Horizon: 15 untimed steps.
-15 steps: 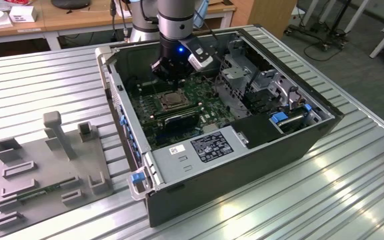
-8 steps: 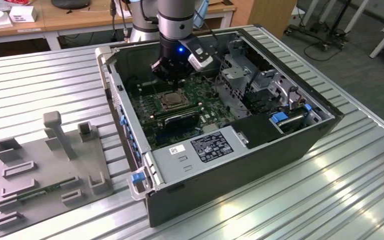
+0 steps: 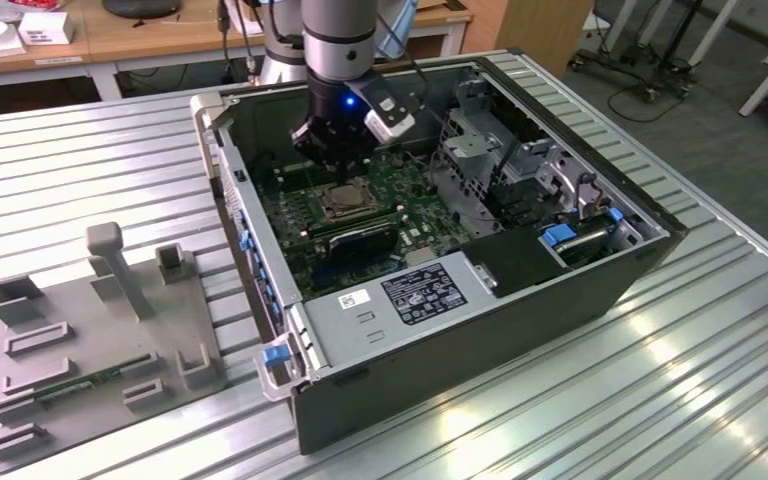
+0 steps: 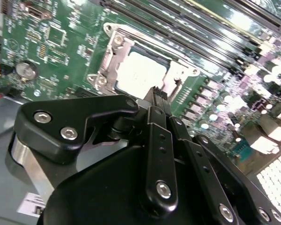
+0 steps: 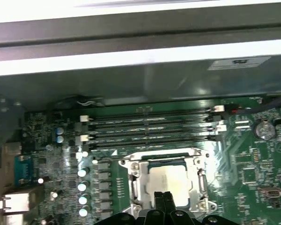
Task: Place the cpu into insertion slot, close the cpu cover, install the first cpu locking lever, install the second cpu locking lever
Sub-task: 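Install the first cpu locking lever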
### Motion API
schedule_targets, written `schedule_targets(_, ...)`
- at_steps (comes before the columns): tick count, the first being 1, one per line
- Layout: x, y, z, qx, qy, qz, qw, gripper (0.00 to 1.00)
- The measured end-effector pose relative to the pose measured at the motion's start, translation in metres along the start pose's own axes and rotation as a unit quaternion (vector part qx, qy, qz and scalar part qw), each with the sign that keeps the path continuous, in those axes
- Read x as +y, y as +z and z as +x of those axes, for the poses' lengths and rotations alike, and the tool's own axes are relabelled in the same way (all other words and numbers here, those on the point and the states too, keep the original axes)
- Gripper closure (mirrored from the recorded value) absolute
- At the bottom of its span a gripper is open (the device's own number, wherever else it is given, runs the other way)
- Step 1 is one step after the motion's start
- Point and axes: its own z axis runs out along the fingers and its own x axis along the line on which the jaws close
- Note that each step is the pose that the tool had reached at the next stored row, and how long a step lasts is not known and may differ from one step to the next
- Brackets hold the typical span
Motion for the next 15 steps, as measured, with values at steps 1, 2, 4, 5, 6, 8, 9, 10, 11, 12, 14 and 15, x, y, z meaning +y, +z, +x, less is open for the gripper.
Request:
schedule_targets(1,-0.0002,-0.0001,0.0022,0.0000,0.000,0.0000,1.00000,0.89)
schedule_targets(2,-0.0004,-0.0002,0.0044,-0.0001,0.000,0.0000,1.00000,0.89)
schedule_targets(4,-0.0007,-0.0005,0.0080,-0.0001,0.000,0.0000,1.00000,0.89)
schedule_targets(5,-0.0008,-0.0006,0.0094,-0.0001,0.000,0.0000,1.00000,0.89)
schedule_targets(6,-0.0008,-0.0005,0.0100,-0.0001,0.000,0.0000,1.00000,0.89)
schedule_targets(8,-0.0008,-0.0006,0.0101,-0.0001,0.000,0.0000,1.00000,0.89)
schedule_targets(9,-0.0008,-0.0006,0.0101,-0.0001,0.000,0.0000,1.00000,0.89)
schedule_targets(10,-0.0009,-0.0007,0.0101,-0.0001,0.000,0.0000,1.00000,0.89)
schedule_targets(11,-0.0009,-0.0010,0.0102,0.0000,0.000,0.0001,1.00000,0.89)
schedule_targets(12,-0.0009,-0.0016,0.0101,0.0000,0.000,0.0001,1.00000,0.89)
schedule_targets(14,-0.0006,-0.0046,0.0099,-0.0001,0.000,0.0000,1.00000,0.89)
schedule_targets(15,-0.0005,-0.0059,0.0098,-0.0001,0.000,0.0000,1.00000,0.89)
